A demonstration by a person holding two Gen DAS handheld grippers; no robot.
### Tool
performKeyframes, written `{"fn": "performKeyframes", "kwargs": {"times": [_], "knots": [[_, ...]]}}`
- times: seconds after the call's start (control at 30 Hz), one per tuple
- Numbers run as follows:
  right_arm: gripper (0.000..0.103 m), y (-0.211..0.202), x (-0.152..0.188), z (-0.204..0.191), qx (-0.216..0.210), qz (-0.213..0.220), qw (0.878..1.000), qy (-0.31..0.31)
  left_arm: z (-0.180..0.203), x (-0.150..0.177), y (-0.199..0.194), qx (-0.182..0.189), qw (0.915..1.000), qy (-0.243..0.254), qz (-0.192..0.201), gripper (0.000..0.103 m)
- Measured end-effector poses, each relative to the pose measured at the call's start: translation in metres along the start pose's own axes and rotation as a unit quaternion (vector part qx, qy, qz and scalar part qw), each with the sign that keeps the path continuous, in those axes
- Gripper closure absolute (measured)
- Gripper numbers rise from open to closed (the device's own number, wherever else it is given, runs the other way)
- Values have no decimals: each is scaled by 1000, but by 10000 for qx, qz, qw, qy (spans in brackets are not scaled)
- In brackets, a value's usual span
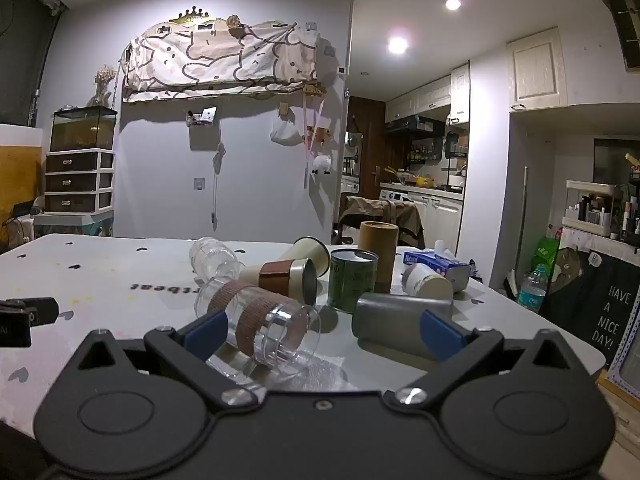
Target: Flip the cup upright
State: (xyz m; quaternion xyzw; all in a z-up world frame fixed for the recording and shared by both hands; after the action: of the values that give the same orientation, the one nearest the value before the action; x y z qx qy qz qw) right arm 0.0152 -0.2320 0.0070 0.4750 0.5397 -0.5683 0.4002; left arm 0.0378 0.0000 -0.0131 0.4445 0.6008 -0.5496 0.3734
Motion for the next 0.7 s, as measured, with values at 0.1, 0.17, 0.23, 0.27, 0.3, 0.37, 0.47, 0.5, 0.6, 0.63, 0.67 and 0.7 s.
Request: {"fn": "performKeyframes", "kwargs": {"times": [0.1, 0.17, 0.23, 0.27, 0.3, 0.37, 0.47, 0.5, 0.6, 0.63, 0.67, 0.7], "knots": [[0, 0, 0, 0, 2, -18, 10000, -12, 0, 0, 0, 0, 10000, -3, 4, 0], [0, 0, 0, 0, 8, -8, 10000, -15, 0, 0, 0, 2, 10000, -5, 3, 0], [0, 0, 0, 0, 5, -5, 10000, -18, 0, 0, 0, 2, 10000, -8, -2, 0], [0, 0, 0, 0, 6, -12, 10000, -23, 0, 0, 0, 4, 10000, -9, -1, 0], [0, 0, 0, 0, 6, -13, 10000, -22, 0, 0, 0, 4, 10000, -9, 0, 0], [0, 0, 0, 0, 3, -14, 10000, -21, 0, 0, 0, 5, 10000, -12, -4, 0], [0, 1, 0, 0, 4, -17, 10000, -14, 0, 0, 0, 4, 10000, -12, -7, 0], [0, 1, 0, 0, 0, -17, 10000, -8, 0, 0, 0, 7, 10000, -14, -12, 0], [0, 1, 0, -1, 9, -24, 10000, -19, 0, 0, 0, 9, 10000, -18, -12, 0], [0, 1, 0, -1, 8, -25, 10000, -17, 0, 0, 0, 10, 10000, -19, -12, 0], [0, 1, 0, -1, 9, -24, 10000, -19, 0, 0, 0, 9, 10000, -20, -14, 0], [0, 1, 0, -1, 11, -25, 10000, -21, 0, 0, 0, 8, 10000, -19, -14, 0]]}}
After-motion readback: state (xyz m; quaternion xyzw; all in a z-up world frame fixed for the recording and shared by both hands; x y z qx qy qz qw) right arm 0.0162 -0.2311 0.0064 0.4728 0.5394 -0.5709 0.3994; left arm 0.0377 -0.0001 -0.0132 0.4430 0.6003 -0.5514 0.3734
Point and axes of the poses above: each gripper's, at about its wrist camera, not at the fingertips, and y roughly the way its jaws point, z to its right, x to its underside, the point moved 4 cm from there along y, roughly the way its jaws point, and after that the axes turned 6 degrees about y, right-handed, at the moved point
